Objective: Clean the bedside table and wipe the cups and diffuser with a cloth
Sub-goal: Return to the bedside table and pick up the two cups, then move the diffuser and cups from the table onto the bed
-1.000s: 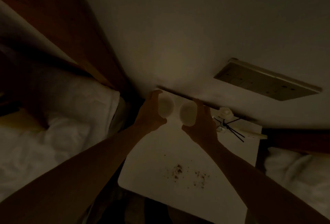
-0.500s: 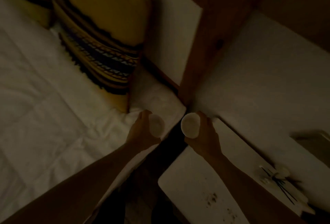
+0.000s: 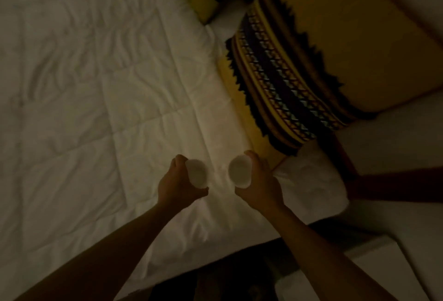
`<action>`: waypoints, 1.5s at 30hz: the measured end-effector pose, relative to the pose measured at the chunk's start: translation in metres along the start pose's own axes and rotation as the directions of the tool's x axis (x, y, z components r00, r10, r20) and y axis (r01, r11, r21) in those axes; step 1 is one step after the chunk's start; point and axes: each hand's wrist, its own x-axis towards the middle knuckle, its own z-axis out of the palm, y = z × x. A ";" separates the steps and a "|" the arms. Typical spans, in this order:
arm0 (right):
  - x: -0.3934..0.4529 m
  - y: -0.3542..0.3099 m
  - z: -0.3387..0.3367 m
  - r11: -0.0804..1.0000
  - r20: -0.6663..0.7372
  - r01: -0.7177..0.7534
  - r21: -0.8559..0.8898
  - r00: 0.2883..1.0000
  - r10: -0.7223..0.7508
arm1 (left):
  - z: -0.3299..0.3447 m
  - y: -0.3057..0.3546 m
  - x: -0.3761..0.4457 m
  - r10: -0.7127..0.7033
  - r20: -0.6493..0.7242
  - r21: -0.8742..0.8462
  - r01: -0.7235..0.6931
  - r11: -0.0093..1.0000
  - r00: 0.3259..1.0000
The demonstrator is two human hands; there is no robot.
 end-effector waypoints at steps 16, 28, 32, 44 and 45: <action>0.062 -0.048 0.103 0.964 0.119 0.029 -0.265 0.993 0.002 | 0.025 -0.093 0.050 -0.003 0.031 0.059 0.001 0.998 1.000; 0.031 -0.058 0.087 0.970 0.094 -0.062 -0.234 0.992 0.086 | -0.005 -0.082 0.043 0.153 0.161 0.285 -0.195 0.938 0.975; 0.006 -0.050 0.065 0.976 0.034 -0.084 -0.200 0.995 0.092 | -0.023 -0.067 0.038 0.258 0.163 0.343 -0.300 0.890 0.952; -0.132 0.057 -0.027 0.946 -0.294 -0.298 -0.127 0.922 0.251 | 0.025 0.074 -0.042 0.584 0.341 0.334 -0.676 0.657 0.737; -0.147 0.068 -0.033 0.944 -0.315 -0.310 -0.115 0.913 0.261 | 0.035 0.086 -0.053 0.604 0.355 0.326 -0.700 0.635 0.713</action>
